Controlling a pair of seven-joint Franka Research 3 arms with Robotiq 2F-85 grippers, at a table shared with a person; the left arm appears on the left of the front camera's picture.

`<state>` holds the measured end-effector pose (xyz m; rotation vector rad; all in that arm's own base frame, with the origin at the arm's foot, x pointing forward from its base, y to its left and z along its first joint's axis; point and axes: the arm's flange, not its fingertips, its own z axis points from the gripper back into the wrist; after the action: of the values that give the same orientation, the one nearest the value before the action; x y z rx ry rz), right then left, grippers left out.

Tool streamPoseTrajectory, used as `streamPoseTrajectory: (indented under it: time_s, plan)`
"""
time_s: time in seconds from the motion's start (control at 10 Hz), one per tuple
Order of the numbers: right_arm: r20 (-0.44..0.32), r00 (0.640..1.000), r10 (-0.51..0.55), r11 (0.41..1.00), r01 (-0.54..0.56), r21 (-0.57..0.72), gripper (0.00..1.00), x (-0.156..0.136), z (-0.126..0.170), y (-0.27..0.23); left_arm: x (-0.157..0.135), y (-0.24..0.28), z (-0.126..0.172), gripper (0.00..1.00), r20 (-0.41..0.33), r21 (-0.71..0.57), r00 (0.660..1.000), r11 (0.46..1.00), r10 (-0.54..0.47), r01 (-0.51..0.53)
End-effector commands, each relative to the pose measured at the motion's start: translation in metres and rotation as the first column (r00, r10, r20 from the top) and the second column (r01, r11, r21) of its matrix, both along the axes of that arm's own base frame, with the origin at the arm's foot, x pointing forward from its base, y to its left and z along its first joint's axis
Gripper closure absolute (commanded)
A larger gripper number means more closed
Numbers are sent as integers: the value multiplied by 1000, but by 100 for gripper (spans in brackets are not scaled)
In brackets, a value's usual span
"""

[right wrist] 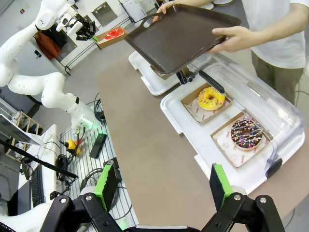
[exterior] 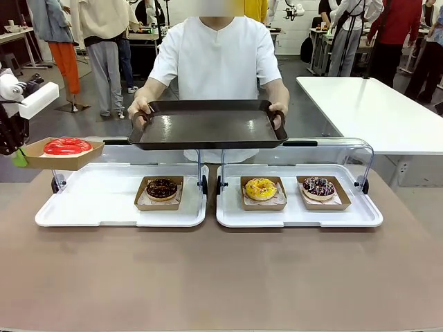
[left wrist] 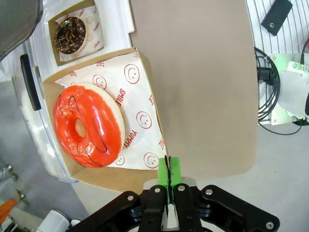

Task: Provide the desired donut to the person.
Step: Pick up and lift the Paper togo box containing the Donut pointed at by the person, then place the picked Paper togo box onto the Handle tray extended by the person.

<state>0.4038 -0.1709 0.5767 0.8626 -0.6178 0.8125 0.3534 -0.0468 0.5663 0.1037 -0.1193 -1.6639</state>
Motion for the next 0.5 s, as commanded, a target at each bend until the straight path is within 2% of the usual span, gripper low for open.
streamPoseTrajectory:
  time_s: [0.0,0.4]
  plan:
    - [2,1000,2,1000,-2,5,0,-1,0,1,-2,-1,-1,100,18,4,1000,1000,8,-8]
    - [2,1000,2,1000,-2,5,0,-1,0,1,-2,-1,-1,100,18,4,1000,1000,8,-8]
